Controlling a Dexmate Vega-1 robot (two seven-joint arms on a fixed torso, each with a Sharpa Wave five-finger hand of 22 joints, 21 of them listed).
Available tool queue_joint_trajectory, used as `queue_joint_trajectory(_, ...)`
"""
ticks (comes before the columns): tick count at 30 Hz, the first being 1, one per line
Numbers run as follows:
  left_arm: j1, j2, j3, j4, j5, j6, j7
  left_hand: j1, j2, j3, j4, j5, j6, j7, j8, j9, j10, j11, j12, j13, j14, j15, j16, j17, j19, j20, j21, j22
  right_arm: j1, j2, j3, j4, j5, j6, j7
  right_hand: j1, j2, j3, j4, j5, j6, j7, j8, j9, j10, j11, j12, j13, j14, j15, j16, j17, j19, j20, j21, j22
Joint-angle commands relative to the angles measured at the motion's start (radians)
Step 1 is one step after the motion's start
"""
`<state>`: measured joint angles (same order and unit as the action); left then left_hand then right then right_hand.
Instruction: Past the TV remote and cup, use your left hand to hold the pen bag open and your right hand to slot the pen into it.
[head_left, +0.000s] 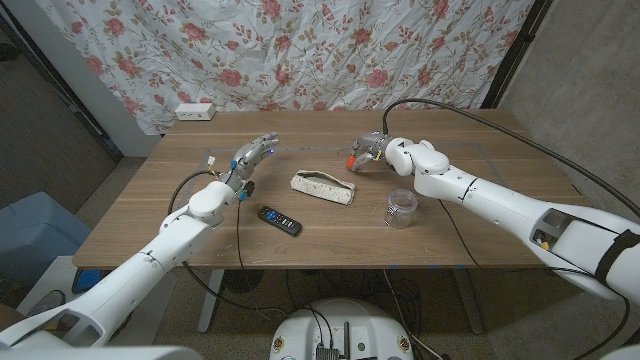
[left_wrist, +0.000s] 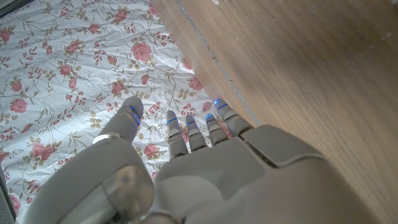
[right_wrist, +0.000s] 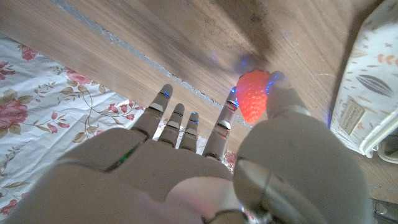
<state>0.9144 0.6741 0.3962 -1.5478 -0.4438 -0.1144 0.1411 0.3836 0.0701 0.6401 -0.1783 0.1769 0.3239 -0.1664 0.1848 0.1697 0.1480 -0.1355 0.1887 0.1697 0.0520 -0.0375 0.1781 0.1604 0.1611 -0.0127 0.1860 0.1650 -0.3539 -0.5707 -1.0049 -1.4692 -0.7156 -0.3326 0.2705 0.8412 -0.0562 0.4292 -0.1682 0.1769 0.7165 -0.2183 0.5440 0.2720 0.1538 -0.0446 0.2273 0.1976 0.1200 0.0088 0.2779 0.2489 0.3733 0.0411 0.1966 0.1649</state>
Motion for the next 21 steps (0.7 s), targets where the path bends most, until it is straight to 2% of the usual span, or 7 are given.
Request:
queue_joint_trajectory(1, 0.015, 0.050, -0.006, -0.068, 0.016, 0.036, -0.013, 0.014, 0.001, -0.003, 0.001, -0.003, 0.009, -0.010, 0.002, 0.005, 0.005, 0.001, 0.000, 0.003, 0.003, -0.037, -0.004, 0.004, 0.006, 0.002, -0.001, 0.003, -0.026, -0.032, 0.036, -0.075, 0.007, -0.043, 0.006, 0.006, 0.004, 0.000, 0.005, 0.002, 0.009, -0.002, 0.005, 0.005, 0.009, 0.000, -0.001, 0.003, 0.002, 0.004, 0.003, 0.002, 0.002, 0.001, -0.001, 0.003)
queue_joint_trajectory(11, 0.011, 0.107, -0.004, -0.153, 0.048, 0.093, -0.030, 0.020, 0.002, -0.004, -0.001, -0.003, 0.021, -0.017, 0.005, 0.005, 0.007, 0.002, 0.000, 0.003, 0.002, -0.037, -0.004, 0.004, 0.006, 0.003, -0.001, 0.003, -0.051, -0.049, 0.078, -0.125, 0.045, -0.067, 0.000, 0.007, 0.005, -0.001, 0.005, 0.003, 0.012, -0.003, 0.007, 0.005, 0.007, 0.001, -0.003, 0.003, -0.001, 0.008, 0.002, 0.003, 0.000, 0.004, -0.003, 0.004)
queue_joint_trajectory(17, -0.009, 0.152, 0.007, -0.194, 0.086, 0.134, -0.059, 0.027, 0.005, -0.005, -0.002, -0.002, 0.043, -0.027, 0.011, 0.005, 0.010, -0.001, 0.002, 0.003, 0.001, -0.037, -0.004, 0.004, 0.005, 0.005, -0.001, 0.003, -0.057, -0.049, 0.092, -0.130, 0.062, -0.068, -0.018, 0.008, 0.005, -0.001, 0.006, 0.003, 0.013, -0.003, 0.008, 0.005, 0.008, 0.000, -0.004, 0.003, 0.000, 0.009, 0.002, 0.004, 0.000, 0.005, -0.003, 0.004)
queue_joint_trajectory(21, -0.026, 0.174, 0.015, -0.214, 0.105, 0.173, -0.075, 0.032, 0.006, -0.004, -0.003, -0.002, 0.047, -0.024, 0.011, 0.005, 0.012, -0.001, 0.002, 0.003, 0.001, -0.036, -0.004, 0.004, 0.005, 0.008, -0.001, 0.003, -0.060, -0.046, 0.104, -0.128, 0.086, -0.063, -0.029, 0.008, 0.005, -0.002, 0.006, 0.003, 0.014, -0.002, 0.008, 0.005, 0.008, 0.000, -0.005, 0.003, 0.000, 0.008, 0.002, 0.004, 0.001, 0.004, -0.003, 0.004)
